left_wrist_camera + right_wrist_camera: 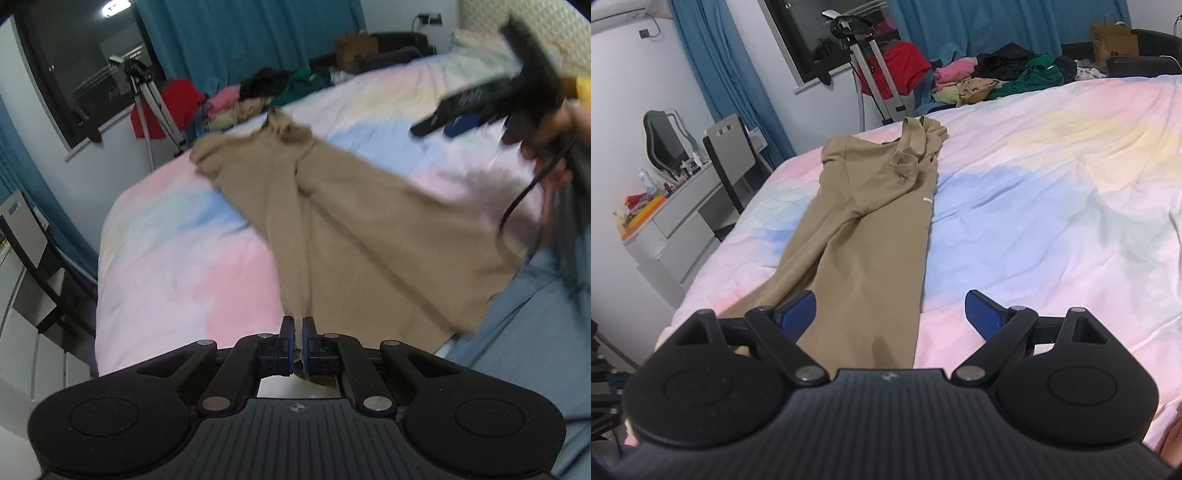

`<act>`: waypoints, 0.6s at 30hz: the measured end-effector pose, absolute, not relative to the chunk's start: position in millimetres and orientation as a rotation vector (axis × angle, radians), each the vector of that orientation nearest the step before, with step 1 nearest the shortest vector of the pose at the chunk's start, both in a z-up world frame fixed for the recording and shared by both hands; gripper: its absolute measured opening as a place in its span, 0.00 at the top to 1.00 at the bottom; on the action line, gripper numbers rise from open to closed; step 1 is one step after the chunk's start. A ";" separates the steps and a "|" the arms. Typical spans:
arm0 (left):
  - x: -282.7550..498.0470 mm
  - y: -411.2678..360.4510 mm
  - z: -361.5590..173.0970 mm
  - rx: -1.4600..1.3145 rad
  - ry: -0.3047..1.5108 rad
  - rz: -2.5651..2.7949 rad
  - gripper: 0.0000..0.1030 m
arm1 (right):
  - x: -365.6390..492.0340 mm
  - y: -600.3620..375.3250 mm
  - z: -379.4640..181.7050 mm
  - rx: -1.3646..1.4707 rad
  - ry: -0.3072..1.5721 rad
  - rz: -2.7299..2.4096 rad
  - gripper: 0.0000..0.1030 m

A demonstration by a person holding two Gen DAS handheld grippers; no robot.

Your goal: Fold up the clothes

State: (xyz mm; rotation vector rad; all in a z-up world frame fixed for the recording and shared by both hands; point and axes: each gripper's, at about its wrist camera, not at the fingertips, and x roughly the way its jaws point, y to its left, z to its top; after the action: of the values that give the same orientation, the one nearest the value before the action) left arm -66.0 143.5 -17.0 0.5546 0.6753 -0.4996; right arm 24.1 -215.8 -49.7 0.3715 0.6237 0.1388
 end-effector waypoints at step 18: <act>-73.3 18.2 -83.1 0.631 0.953 -0.774 0.83 | 13.8 -239.9 -62.9 0.545 0.713 0.238 0.14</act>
State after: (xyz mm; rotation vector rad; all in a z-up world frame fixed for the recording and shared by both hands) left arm -73.3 18.2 -83.1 0.6307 0.9526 -0.7742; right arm 13.8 -239.9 -62.9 0.5453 0.7127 0.2375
